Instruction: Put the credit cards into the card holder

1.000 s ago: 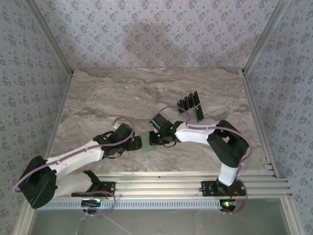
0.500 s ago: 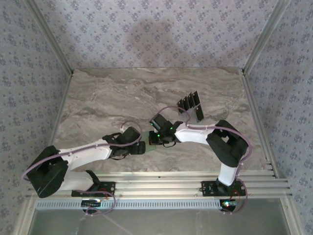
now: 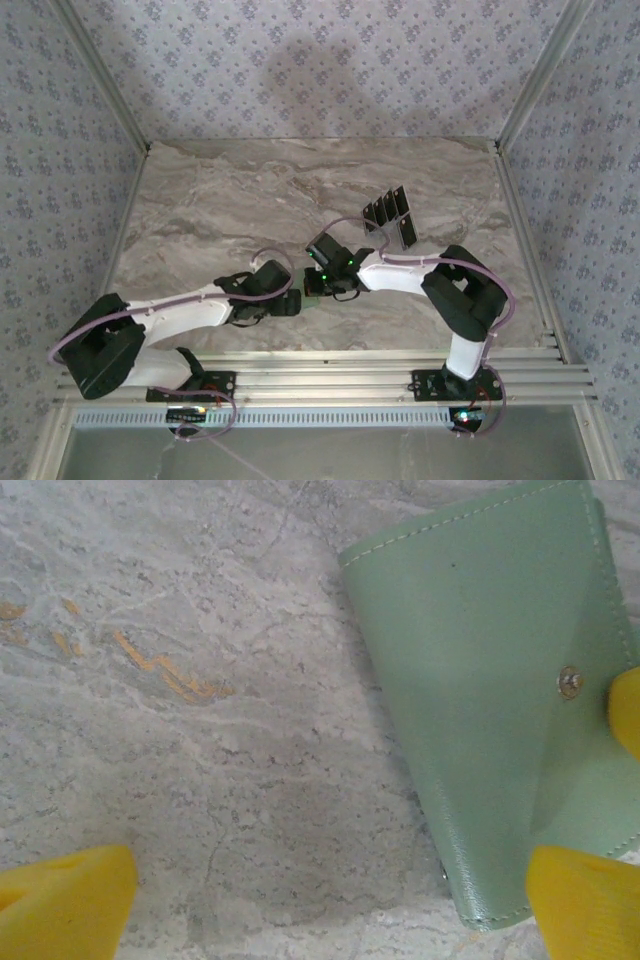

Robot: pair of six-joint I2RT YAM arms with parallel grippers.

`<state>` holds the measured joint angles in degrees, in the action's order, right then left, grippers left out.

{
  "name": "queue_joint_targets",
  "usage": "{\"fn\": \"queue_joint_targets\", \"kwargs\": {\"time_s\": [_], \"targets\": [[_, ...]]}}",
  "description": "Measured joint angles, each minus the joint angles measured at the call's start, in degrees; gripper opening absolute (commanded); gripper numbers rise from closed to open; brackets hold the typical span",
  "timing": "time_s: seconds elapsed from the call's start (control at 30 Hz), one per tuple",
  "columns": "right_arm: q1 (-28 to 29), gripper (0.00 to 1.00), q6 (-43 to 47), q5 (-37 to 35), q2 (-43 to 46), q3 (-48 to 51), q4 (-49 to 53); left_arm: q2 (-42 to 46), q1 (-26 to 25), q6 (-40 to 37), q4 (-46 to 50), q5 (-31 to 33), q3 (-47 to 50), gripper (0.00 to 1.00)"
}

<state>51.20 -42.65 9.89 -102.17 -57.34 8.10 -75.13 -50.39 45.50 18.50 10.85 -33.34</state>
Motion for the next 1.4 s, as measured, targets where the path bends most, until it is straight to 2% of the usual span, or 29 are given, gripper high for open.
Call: {"fn": "queue_joint_targets", "kwargs": {"time_s": [0.23,0.57,0.73,0.97,1.23,1.4], "targets": [[-0.17,0.12,0.04,0.04,0.15,-0.02,0.2,-1.07,-0.37,0.22,-1.81,1.42,1.09,1.0],[-3.65,0.3,2.67,-0.72,8.98,-0.98,6.49,-1.18,-0.63,0.61,-2.34,2.27,1.44,1.0],[-4.35,0.4,5.7,-3.32,9.99,-3.61,11.41,-1.46,-0.66,0.61,-2.71,2.51,1.57,1.0],[-4.2,0.39,8.55,-5.92,6.67,-5.95,16.37,-1.49,-0.74,0.63,-2.73,2.69,1.57,1.0],[-4.31,0.28,9.31,-6.29,4.81,-5.92,17.22,-1.46,-0.74,0.63,-2.91,2.75,1.68,1.0],[-5.01,0.25,9.27,-6.05,4.59,-5.84,16.87,-1.46,-0.74,0.63,-2.95,2.86,1.73,1.0]]}}
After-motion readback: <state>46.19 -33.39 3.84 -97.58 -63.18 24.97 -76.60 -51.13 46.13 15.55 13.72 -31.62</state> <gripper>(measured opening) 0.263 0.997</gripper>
